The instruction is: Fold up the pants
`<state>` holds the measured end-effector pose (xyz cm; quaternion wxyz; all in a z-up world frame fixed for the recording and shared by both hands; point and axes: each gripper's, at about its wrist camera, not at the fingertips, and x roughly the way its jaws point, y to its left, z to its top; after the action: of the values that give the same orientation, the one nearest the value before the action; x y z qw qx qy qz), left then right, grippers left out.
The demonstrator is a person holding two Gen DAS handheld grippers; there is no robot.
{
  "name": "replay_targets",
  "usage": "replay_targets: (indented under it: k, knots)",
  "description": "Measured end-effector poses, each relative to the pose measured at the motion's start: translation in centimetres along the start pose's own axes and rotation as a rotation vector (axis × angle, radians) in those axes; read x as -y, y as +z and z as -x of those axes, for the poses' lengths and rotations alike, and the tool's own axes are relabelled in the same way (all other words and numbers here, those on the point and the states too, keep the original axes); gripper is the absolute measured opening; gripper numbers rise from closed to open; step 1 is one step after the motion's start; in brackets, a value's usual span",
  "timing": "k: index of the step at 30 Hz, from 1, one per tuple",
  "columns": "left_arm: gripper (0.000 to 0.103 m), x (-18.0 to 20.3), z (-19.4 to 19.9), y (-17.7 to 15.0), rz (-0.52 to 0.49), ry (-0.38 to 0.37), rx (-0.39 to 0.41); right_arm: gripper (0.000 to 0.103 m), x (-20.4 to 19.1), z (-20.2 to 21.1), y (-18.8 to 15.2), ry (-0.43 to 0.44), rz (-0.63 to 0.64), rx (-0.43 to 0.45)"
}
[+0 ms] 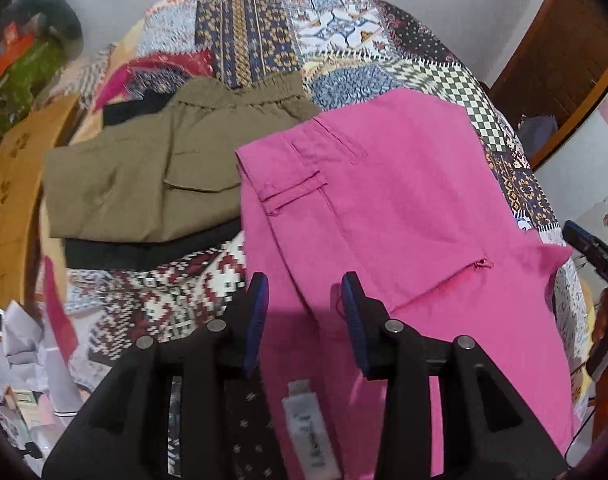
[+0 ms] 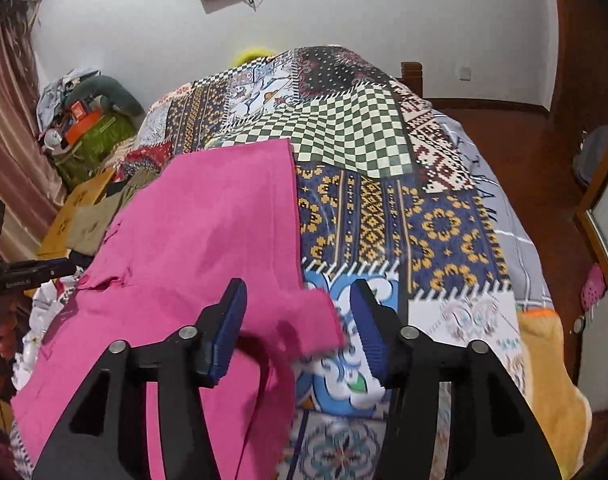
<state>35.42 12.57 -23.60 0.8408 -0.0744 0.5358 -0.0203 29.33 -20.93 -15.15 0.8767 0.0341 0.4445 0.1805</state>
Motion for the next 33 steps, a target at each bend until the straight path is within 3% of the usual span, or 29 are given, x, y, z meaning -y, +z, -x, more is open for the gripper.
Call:
replay_targets:
  k: [5, 11, 14, 16, 20, 27, 33]
  knots:
    - [0.041, 0.3, -2.1, 0.0, 0.015, -0.030, -0.054, 0.050, 0.8, -3.2, -0.1, 0.025, -0.021, -0.085]
    - [0.041, 0.3, -3.0, -0.1, 0.029, -0.053, -0.063, 0.050, 1.9, -6.3, -1.9, 0.084, -0.086, -0.192]
    - [0.031, 0.2, -3.0, -0.2, 0.030, -0.071, -0.061, 0.050, 2.2, -6.9, -2.6, 0.118, -0.115, -0.212]
    - [0.021, 0.5, -3.1, -0.3, 0.015, -0.043, -0.057, 0.045, 2.3, -6.8, -2.7, 0.137, -0.124, -0.207]
    - [0.008, 2.0, -2.8, -0.5, -0.075, 0.027, -0.031, 0.011, 2.0, -6.6, -2.7, 0.143, -0.106, -0.203]
    - [0.000, 2.5, -3.9, -1.0, -0.177, 0.197, -0.034, 0.005, 0.4, -6.2, -2.6, 0.075, 0.000, -0.152]
    - [0.000, 0.0, -4.8, -1.6, -0.116, 0.158, -0.071, 0.004, 1.0, -7.0, -2.6, 0.046, 0.008, -0.155]
